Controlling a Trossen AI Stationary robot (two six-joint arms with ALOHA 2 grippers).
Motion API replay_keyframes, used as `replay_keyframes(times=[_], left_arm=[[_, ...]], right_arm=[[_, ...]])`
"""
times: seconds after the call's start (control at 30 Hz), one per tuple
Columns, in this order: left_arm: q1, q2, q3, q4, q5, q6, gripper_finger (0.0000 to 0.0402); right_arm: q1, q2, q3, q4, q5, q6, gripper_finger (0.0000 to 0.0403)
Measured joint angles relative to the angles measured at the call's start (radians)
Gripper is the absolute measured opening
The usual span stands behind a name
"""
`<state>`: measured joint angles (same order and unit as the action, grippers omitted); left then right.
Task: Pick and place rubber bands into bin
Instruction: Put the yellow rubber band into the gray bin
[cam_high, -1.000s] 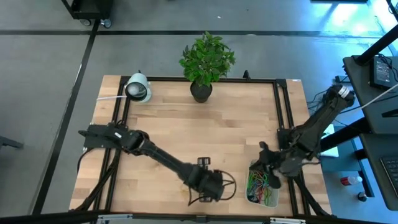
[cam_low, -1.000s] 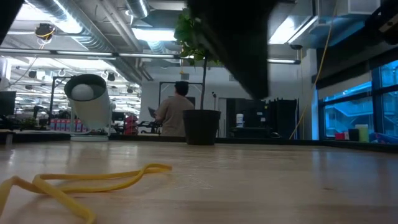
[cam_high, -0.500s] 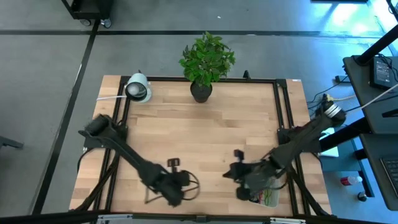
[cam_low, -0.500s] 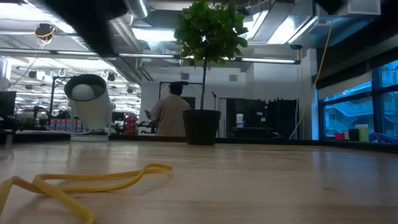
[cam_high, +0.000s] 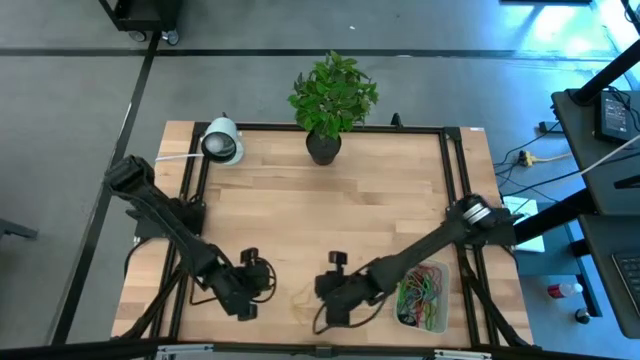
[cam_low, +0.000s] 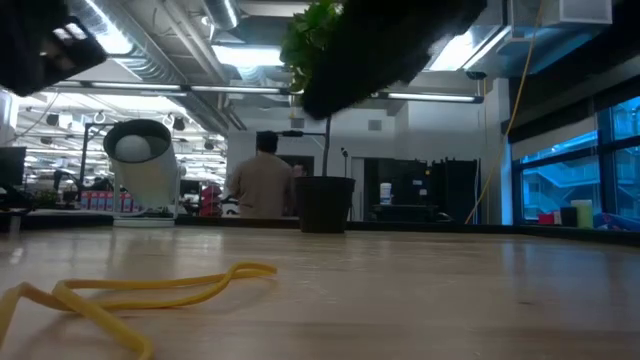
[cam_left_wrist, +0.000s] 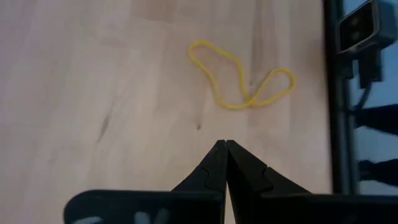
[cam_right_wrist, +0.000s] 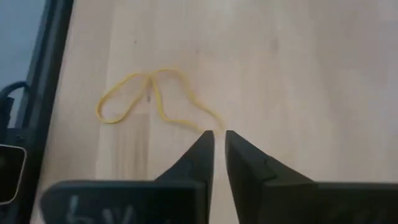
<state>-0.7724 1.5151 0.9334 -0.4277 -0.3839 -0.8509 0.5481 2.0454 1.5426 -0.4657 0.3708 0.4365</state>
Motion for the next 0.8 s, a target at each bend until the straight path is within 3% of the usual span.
replay_keyframes(times=[0.2, 0.47, 0.63, 0.8], left_arm=[[-0.054, -0.014, -0.04, 0.014, -0.016, -0.061, 0.0001], [-0.104, -0.012, -0.042, 0.011, -0.082, -0.083, 0.0001], [-0.111, -0.011, -0.042, 0.012, -0.086, -0.082, 0.0001], [-0.109, -0.011, -0.042, 0.013, -0.092, -0.075, 0.0001]], right_arm=[[-0.032, 0.149, 0.104, -0.003, -0.16, -0.109, 0.0101], [-0.06, 0.238, 0.168, -0.013, -0.166, -0.338, 0.0134], [-0.083, 0.261, 0.173, -0.048, -0.211, -0.364, 0.0105], [-0.082, 0.259, 0.173, -0.052, -0.23, -0.337, 0.0022]])
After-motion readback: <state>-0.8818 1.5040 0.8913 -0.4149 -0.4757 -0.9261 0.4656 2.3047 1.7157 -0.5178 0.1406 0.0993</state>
